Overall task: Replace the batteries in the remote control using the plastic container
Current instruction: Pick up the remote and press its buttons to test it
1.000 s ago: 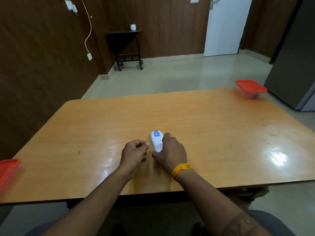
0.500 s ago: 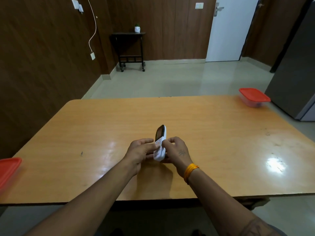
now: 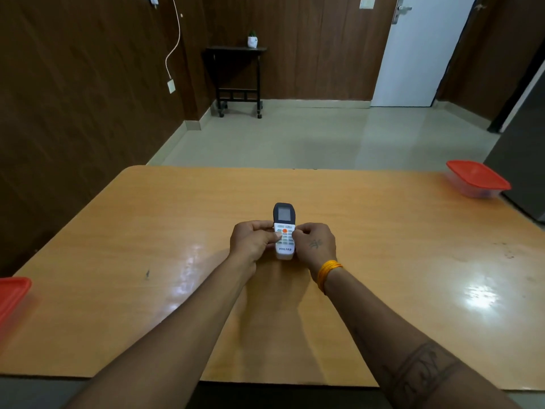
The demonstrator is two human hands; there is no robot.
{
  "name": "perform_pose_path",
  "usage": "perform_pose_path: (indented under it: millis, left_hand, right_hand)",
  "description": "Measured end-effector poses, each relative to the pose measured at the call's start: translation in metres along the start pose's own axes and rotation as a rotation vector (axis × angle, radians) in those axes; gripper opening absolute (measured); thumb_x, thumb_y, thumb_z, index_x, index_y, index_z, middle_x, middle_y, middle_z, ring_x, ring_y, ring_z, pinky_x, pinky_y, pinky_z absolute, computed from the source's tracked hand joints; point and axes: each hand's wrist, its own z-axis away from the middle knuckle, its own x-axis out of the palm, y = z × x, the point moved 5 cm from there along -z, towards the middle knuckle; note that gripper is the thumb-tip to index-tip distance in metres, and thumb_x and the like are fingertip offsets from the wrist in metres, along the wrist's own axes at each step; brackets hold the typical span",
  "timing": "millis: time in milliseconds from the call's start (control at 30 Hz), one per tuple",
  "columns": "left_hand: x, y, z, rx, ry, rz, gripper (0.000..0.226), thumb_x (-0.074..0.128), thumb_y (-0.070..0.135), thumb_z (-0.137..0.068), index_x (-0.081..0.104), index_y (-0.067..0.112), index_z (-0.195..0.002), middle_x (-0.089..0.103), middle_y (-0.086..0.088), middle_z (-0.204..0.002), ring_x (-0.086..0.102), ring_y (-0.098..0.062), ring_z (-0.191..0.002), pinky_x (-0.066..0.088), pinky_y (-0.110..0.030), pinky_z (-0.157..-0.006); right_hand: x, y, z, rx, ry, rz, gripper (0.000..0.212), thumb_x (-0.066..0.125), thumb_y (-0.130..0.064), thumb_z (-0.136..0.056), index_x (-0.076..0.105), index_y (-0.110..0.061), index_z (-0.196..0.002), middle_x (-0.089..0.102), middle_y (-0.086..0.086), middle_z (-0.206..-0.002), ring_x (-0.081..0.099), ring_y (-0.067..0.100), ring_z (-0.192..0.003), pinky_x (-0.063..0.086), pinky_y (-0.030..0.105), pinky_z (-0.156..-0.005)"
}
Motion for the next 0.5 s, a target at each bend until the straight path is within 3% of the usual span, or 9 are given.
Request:
perform_pose_path:
  millis: [233, 367, 500]
  left_hand:
    - [-0.007, -0.006, -0.028, -0.015, 0.128, -0.139, 0.022, 0.082, -0.004, -0.080, 0.076, 0.017, -0.084, 0.081, -0.012, -0.099, 0.080, -0.025, -0.085, 0.067, -0.042, -0.084]
    - [-0.012, -0.008, -0.036, -0.017, 0.174, -0.186, 0.025, 0.084, -0.002, -0.076, 0.075, 0.021, -0.079, 0.081, -0.011, -0.100, 0.080, -0.027, -0.088, 0.067, -0.043, -0.085]
    - [-0.017, -0.010, -0.037, -0.022, 0.194, -0.183, 0.022, 0.086, 0.000, -0.074, 0.076, 0.020, -0.079, 0.081, -0.011, -0.098, 0.080, -0.028, -0.087, 0.067, -0.044, -0.084]
  right_hand:
    - [0.021, 0.002, -0.021, 0.001, -0.014, 0.097, 0.024, 0.060, -0.014, -0.092, 0.084, -0.011, -0.096, 0.080, 0.011, -0.099, 0.072, 0.027, -0.090, 0.060, 0.036, -0.074]
    - [0.027, 0.000, -0.024, -0.032, -0.019, 0.136, 0.025, 0.059, -0.011, -0.093, 0.084, -0.010, -0.095, 0.081, 0.012, -0.098, 0.068, 0.025, -0.084, 0.047, 0.028, -0.066]
    - [0.030, -0.002, -0.022, -0.053, 0.000, 0.152, 0.025, 0.059, -0.011, -0.094, 0.084, -0.010, -0.098, 0.081, 0.012, -0.103, 0.067, 0.023, -0.086, 0.050, 0.028, -0.068]
